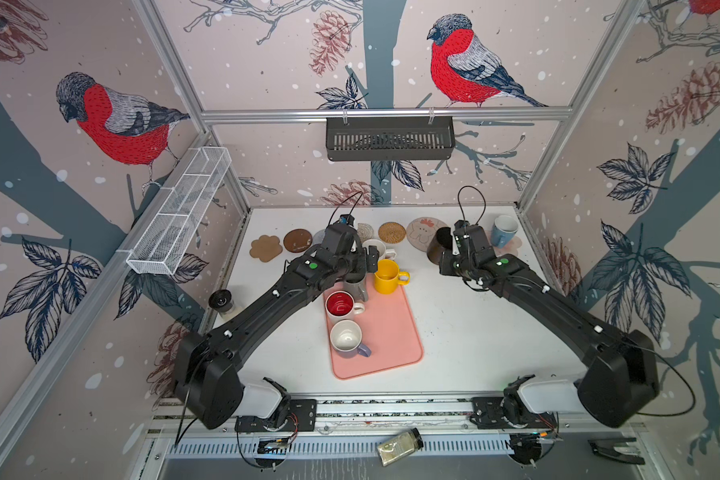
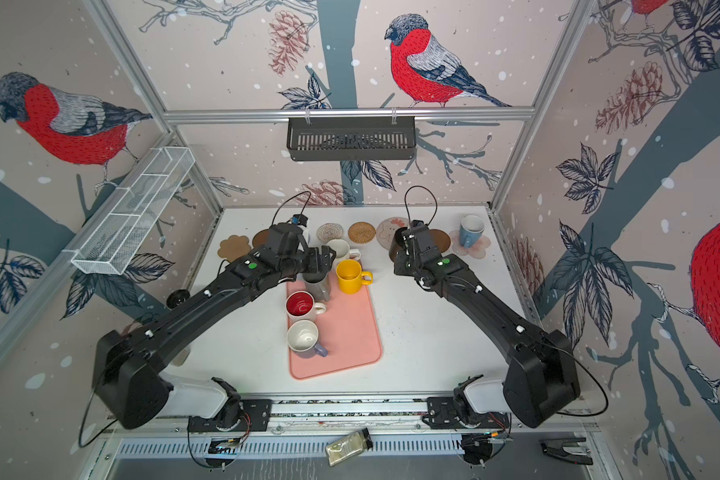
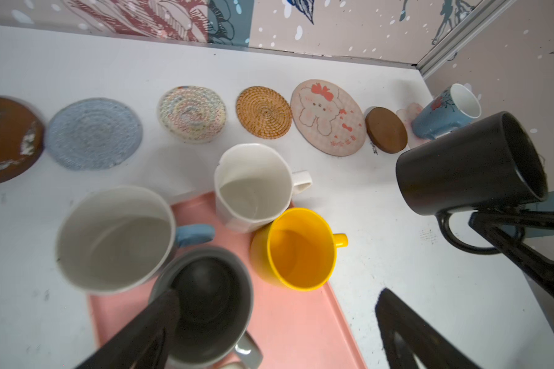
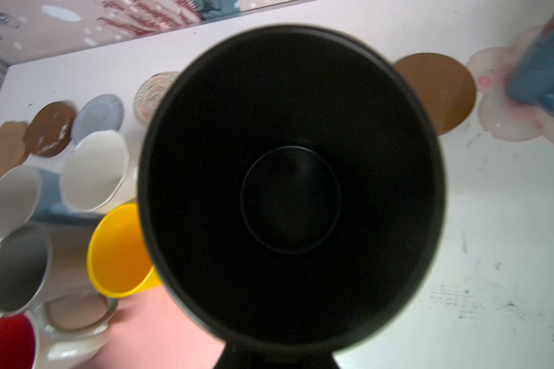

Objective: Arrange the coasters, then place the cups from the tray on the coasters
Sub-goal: 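Carry the black mug to the dark brown coaster while the left gripper advances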

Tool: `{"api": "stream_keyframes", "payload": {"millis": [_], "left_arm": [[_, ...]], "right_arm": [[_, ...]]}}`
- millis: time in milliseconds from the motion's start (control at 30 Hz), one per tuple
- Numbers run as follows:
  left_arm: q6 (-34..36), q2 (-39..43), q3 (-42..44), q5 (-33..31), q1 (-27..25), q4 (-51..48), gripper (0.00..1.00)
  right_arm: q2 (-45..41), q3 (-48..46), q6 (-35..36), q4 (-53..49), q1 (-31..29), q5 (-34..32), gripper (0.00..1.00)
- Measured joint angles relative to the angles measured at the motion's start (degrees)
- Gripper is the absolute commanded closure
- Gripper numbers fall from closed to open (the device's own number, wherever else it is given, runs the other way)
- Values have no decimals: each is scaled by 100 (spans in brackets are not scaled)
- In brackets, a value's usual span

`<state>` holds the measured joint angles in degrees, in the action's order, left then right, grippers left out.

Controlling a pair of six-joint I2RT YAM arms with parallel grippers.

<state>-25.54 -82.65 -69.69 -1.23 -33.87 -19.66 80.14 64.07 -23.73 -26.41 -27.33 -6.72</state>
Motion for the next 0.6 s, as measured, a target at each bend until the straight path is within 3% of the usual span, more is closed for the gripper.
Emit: {"api": "stream_keyframes", "payload": {"millis": [333,600], "left_arm": [[2,-1427,-1257,262,-55,385,3],[50,-2122,-1757,236,-122,549,3]], "right_arm": [[2020,1283,280,107,1106,-197,99],[3158,2033,446,389,1379,-446,100]]}}
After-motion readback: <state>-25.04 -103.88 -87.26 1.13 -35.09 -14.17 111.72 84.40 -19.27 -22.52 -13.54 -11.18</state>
